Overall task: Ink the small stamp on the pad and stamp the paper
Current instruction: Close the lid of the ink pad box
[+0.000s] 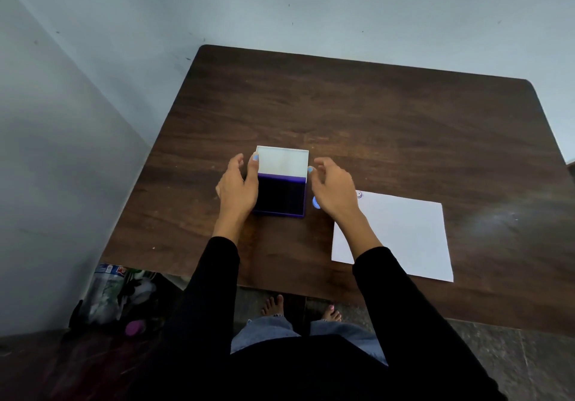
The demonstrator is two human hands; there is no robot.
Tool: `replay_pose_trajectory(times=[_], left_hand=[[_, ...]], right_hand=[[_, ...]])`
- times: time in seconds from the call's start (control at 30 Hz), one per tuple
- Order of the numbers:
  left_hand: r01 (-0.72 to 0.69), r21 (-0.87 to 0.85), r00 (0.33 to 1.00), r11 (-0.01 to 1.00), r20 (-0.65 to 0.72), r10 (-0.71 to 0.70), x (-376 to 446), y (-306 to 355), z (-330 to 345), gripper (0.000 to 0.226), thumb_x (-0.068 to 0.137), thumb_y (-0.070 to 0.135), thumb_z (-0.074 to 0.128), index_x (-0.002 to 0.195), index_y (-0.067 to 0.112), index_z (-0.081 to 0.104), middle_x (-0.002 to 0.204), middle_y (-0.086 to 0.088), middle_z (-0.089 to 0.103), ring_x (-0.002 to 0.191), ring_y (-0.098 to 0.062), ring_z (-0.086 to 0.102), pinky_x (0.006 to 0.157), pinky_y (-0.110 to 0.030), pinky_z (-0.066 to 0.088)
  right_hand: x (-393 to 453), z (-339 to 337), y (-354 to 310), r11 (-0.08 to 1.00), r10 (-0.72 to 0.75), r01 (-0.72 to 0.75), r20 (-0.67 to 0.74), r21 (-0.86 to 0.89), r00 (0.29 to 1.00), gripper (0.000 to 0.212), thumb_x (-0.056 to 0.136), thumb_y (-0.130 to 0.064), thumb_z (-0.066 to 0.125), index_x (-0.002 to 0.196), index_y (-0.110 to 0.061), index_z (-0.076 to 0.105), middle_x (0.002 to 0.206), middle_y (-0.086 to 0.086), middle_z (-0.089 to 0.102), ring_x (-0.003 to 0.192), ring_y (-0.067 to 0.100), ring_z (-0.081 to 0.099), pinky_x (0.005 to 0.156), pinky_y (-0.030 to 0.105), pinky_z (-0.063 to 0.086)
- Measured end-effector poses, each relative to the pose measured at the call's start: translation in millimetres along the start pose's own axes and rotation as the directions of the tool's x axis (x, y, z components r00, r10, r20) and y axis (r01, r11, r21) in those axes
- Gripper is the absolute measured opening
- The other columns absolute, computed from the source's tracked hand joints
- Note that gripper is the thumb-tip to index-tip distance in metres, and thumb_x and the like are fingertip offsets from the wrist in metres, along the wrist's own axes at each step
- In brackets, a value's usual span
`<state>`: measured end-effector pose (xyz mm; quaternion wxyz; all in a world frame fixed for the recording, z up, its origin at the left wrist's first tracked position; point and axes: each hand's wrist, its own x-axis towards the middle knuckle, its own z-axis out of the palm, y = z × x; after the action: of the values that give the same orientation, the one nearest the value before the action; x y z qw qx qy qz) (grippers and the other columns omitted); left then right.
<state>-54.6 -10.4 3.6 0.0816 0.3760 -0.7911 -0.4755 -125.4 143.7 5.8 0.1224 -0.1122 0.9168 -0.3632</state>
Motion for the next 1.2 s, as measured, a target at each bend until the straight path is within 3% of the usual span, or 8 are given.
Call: replay_pose_trajectory(times=[0.27, 0.47, 0.6, 0.73, 0.83, 0.93, 1.07, 1.2], left_hand=[[0.102, 0.069, 0.983, 0.992, 0.145, -0.111, 15, 1, 1, 0.072, 0.089, 0.069, 0.015, 0.14, 0.023, 0.038, 0.147, -0.006, 0.041, 0.138, -0.031, 0.029, 0.117, -0.049, 0.011], [0.167, 0.055, 0.972, 0.984, 0.158, -0.174, 26, 4, 2, 0.078, 0.084, 0.075, 0.008, 0.128, 0.026, 0.049, 0.139, -0.004, 0.049, 0.133, -0.031, 0.035, 0.113, -0.05, 0.01], [0.229, -0.035, 0.96, 0.973, 0.171, -0.22, 33, 6, -4, 0.082, 0.082, 0.077, 0.007, 0.125, 0.023, 0.052, 0.135, -0.003, 0.055, 0.131, -0.031, 0.039, 0.113, -0.053, 0.014], [0.254, -0.119, 0.956, 0.96, 0.182, -0.231, 35, 9, -9, 0.085, 0.081, 0.078, 0.009, 0.129, 0.021, 0.051, 0.132, -0.001, 0.057, 0.128, -0.028, 0.044, 0.114, -0.054, 0.021], [0.299, -0.132, 0.942, 0.945, 0.2, -0.27, 38, 12, -11, 0.081, 0.084, 0.076, 0.009, 0.132, 0.024, 0.048, 0.138, -0.001, 0.053, 0.132, -0.029, 0.041, 0.114, -0.055, 0.02], [0.269, -0.133, 0.951, 0.954, 0.195, -0.241, 37, 11, -14, 0.08, 0.084, 0.075, 0.007, 0.127, 0.027, 0.056, 0.133, 0.001, 0.058, 0.13, -0.026, 0.044, 0.114, -0.055, 0.019], [0.254, -0.131, 0.958, 0.958, 0.169, -0.231, 37, 10, -20, 0.077, 0.085, 0.075, 0.011, 0.111, 0.027, 0.066, 0.116, 0.002, 0.068, 0.113, -0.023, 0.057, 0.107, -0.045, 0.032], [0.245, -0.208, 0.967, 0.947, 0.125, -0.223, 37, 11, -25, 0.057, 0.09, 0.064, 0.032, 0.096, 0.02, 0.067, 0.083, 0.006, 0.07, 0.077, -0.014, 0.067, 0.074, -0.03, 0.051]], right_hand=[[17, 14, -13, 0.988, 0.083, -0.066, 0.12, -0.141, 0.989, 0.039, 0.097, -0.031, 0.038, 0.13, -0.009, 0.044, 0.122, 0.017, 0.062, 0.116, 0.04, 0.051, 0.1, 0.044, 0.033], [23, 14, -20, 0.982, 0.178, -0.185, 0.126, 0.047, 0.976, 0.039, 0.094, -0.028, 0.041, 0.128, -0.009, 0.045, 0.12, 0.013, 0.064, 0.119, 0.036, 0.051, 0.104, 0.044, 0.033], [28, 12, -22, 0.935, 0.273, -0.301, 0.162, 0.189, 0.948, 0.052, 0.093, -0.028, 0.04, 0.141, -0.011, 0.032, 0.132, 0.011, 0.056, 0.128, 0.032, 0.044, 0.111, 0.047, 0.031], [31, 11, -23, 0.895, 0.3, -0.34, 0.175, 0.287, 0.938, 0.055, 0.092, -0.047, 0.038, 0.138, -0.018, 0.04, 0.141, 0.005, 0.049, 0.134, 0.029, 0.038, 0.114, 0.048, 0.027], [31, 10, -25, 0.882, 0.294, -0.333, 0.164, 0.332, 0.942, 0.062, 0.086, -0.068, 0.033, 0.108, -0.018, 0.063, 0.116, 0.002, 0.066, 0.116, 0.026, 0.053, 0.11, 0.049, 0.031], [31, 9, -23, 0.875, 0.319, -0.326, 0.081, 0.359, 0.944, 0.071, 0.085, -0.069, 0.031, 0.104, -0.008, 0.063, 0.103, 0.007, 0.07, 0.1, 0.024, 0.06, 0.105, 0.049, 0.036], [32, 1, -20, 0.874, 0.29, -0.267, 0.005, 0.405, 0.957, 0.057, 0.09, -0.055, 0.044, 0.093, -0.003, 0.068, 0.087, 0.009, 0.073, 0.08, 0.02, 0.063, 0.084, 0.035, 0.048], [28, -8, -19, 0.898, 0.225, -0.212, 0.012, 0.384, 0.974, 0.023, 0.087, -0.026, 0.056, 0.072, -0.014, 0.068, 0.069, 0.003, 0.067, 0.068, 0.015, 0.062, 0.07, 0.028, 0.053]])
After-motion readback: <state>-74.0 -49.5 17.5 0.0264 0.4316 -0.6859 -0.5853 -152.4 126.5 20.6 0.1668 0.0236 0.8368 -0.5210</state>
